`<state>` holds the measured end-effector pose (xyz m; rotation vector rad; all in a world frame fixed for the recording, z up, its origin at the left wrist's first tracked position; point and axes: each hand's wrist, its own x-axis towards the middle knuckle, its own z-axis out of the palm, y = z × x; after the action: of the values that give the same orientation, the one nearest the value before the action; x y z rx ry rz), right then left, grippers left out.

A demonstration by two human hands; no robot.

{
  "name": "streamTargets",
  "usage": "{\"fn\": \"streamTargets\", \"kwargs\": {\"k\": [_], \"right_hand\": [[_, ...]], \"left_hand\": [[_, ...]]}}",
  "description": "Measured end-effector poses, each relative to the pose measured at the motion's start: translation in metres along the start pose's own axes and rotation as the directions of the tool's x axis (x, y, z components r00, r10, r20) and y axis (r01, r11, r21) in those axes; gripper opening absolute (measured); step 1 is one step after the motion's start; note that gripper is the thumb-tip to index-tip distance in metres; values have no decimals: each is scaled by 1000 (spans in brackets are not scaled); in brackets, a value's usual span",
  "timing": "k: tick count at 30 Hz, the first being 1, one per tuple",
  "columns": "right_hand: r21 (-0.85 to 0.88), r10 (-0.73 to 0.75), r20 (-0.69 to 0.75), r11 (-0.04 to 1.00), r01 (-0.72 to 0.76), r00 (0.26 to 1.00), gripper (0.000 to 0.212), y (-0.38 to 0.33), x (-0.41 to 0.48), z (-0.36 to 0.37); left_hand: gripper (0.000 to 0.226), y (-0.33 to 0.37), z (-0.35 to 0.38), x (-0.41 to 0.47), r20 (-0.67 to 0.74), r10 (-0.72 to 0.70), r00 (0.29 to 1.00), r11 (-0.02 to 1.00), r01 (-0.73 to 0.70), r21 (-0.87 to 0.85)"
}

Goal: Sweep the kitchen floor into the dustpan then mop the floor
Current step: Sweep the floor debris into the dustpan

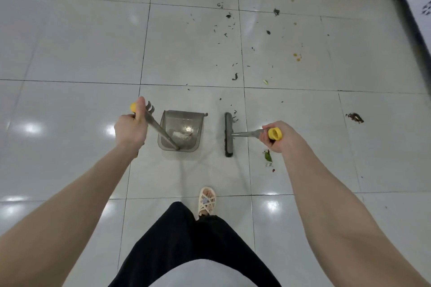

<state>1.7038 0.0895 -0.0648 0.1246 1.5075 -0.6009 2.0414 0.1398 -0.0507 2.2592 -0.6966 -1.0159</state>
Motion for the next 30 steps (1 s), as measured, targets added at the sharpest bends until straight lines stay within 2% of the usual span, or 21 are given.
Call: {"fn": "streamTargets", "kwargs": {"k": [3,6,13,23,27,30], "right_hand": [[-19,-5,27,1000,6,1000,5,-13,-8,9],[10,36,95,999,-37,995,15,-24,-9,25],[124,54,186,989,-78,981,16,-24,15,105],[228,96,253,961,-155,963,8,-20,57,266],[288,122,281,935,-205,952,6,-16,69,299],[290,124,243,937,-194,962,10,-14,75,307]], "left_hand": [[69,18,2,11,17,19,1000,1000,-19,-24],[68,33,-4,25,-2,39,999,997,-39,-64],[69,69,-35,83,-22,42,999,995,-44,-90],[64,129,-102,213,23,127,992,992,-127,17],[66,142,-108,247,53,153,987,987,-155,50],[67,147,-107,264,78,163,984,983,-169,76]]}}
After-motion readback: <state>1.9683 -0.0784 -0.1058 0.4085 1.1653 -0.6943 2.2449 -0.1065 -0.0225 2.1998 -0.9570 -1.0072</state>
